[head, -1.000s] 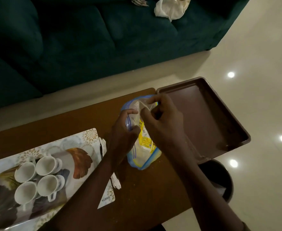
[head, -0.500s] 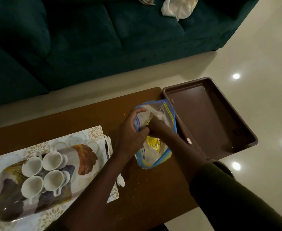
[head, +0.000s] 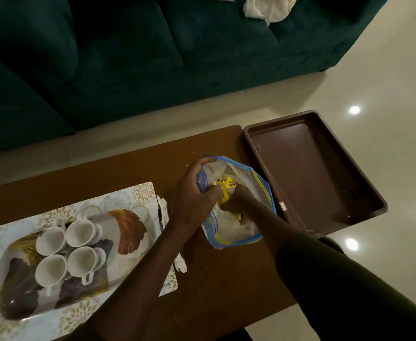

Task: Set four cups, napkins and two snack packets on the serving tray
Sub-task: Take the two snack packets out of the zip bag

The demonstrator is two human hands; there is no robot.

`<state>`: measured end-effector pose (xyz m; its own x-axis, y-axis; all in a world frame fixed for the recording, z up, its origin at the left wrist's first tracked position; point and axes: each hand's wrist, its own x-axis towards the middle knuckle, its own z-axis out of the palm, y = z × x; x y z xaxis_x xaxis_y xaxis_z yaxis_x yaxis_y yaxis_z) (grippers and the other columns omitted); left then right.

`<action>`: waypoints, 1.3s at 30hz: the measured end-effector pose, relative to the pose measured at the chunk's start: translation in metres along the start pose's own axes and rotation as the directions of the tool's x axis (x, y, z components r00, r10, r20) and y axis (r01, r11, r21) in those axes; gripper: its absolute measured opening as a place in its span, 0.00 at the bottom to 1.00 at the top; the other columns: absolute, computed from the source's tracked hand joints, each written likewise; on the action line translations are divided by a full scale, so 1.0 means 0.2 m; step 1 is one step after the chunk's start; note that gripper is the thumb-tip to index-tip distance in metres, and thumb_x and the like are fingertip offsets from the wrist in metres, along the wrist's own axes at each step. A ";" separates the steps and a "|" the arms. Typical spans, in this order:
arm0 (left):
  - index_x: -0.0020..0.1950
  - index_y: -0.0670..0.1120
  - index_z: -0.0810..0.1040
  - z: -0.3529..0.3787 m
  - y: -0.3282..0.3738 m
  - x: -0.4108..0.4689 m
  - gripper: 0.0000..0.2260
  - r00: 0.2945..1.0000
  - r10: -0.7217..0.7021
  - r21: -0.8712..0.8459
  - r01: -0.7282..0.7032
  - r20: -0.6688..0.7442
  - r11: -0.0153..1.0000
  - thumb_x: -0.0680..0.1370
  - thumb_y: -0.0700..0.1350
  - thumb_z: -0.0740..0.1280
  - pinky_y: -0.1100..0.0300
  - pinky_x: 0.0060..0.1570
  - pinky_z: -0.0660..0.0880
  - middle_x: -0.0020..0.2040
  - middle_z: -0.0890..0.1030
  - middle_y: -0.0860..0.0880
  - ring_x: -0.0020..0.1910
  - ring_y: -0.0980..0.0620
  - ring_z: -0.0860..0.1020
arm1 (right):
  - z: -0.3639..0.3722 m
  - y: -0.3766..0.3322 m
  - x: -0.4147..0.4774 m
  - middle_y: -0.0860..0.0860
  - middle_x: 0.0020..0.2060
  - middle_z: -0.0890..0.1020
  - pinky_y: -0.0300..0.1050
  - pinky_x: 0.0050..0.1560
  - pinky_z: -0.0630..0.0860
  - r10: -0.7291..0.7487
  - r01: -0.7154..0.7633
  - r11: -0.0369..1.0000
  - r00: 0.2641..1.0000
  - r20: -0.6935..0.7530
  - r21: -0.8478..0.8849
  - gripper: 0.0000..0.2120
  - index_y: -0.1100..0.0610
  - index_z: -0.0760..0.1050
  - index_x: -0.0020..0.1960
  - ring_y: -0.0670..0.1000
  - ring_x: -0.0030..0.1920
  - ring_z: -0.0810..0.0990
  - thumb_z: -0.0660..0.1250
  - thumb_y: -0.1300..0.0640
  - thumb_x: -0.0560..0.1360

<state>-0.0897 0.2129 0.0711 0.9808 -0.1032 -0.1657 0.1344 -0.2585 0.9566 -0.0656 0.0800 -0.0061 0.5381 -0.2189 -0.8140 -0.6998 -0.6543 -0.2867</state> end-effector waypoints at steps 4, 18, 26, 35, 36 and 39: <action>0.62 0.49 0.76 0.02 0.00 0.00 0.23 1.000 0.010 -0.041 -0.011 -0.009 0.999 0.66 0.41 0.63 0.48 0.46 0.80 0.51 0.82 0.45 0.46 0.40 0.80 | -0.03 0.07 0.01 0.61 0.58 0.78 0.50 0.39 0.80 -0.160 0.155 0.986 0.984 -0.080 -0.063 0.23 0.62 0.70 0.65 0.62 0.54 0.81 0.70 0.59 0.73; 0.73 0.49 0.66 0.13 -0.02 0.00 0.31 1.000 0.004 -0.135 0.000 0.029 0.991 0.73 0.29 0.64 0.75 0.43 0.74 0.56 0.78 0.58 0.48 0.71 0.78 | -0.26 -0.07 -0.09 0.56 0.56 0.80 0.40 0.41 0.68 -0.344 0.305 0.883 0.937 -0.050 -0.356 0.16 0.59 0.75 0.59 0.51 0.48 0.76 0.64 0.53 0.75; 0.71 0.44 0.68 0.12 -0.04 0.03 0.26 0.989 0.072 -0.067 -0.081 -0.132 0.994 0.74 0.35 0.67 0.78 0.49 0.71 0.58 0.77 0.57 0.53 0.73 0.75 | -0.51 -0.16 -0.36 0.55 0.50 0.79 0.46 0.50 0.76 -0.394 0.370 0.910 0.912 -0.114 -0.186 0.17 0.58 0.75 0.59 0.55 0.51 0.78 0.65 0.53 0.73; 0.72 0.50 0.69 0.11 -0.04 0.07 0.29 0.975 0.014 0.009 -0.012 -0.223 1.000 0.73 0.32 0.67 0.55 0.62 0.75 0.68 0.75 0.49 0.65 0.51 0.74 | -0.84 0.00 -0.47 0.63 0.53 0.82 0.64 0.54 0.79 -0.259 0.255 0.807 0.963 -0.068 0.532 0.22 0.64 0.75 0.59 0.65 0.51 0.83 0.64 0.66 0.65; 0.71 0.51 0.69 0.11 -0.03 0.08 0.29 0.974 0.000 0.004 0.001 -0.228 1.000 0.73 0.32 0.67 0.48 0.62 0.75 0.68 0.75 0.49 0.65 0.49 0.75 | -0.85 0.05 -0.43 0.63 0.53 0.83 0.63 0.54 0.79 -0.246 0.231 0.797 0.968 -0.050 0.558 0.22 0.63 0.75 0.60 0.66 0.51 0.83 0.63 0.66 0.65; 0.69 0.56 0.70 0.13 -0.01 0.09 0.29 0.971 0.006 -0.007 -0.007 -0.237 1.000 0.73 0.33 0.67 0.43 0.60 0.76 0.65 0.75 0.52 0.62 0.50 0.76 | -0.88 0.19 -0.32 0.59 0.45 0.85 0.54 0.44 0.82 -0.217 0.157 0.754 0.976 0.017 0.638 0.18 0.60 0.77 0.54 0.61 0.43 0.85 0.61 0.66 0.66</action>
<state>-0.0752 0.1866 0.0605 0.9871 0.1259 -0.0989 0.1281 -0.2509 0.9595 -0.0426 -0.0583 0.1242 0.6690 -0.0597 -0.7408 -0.7432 -0.0659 -0.6658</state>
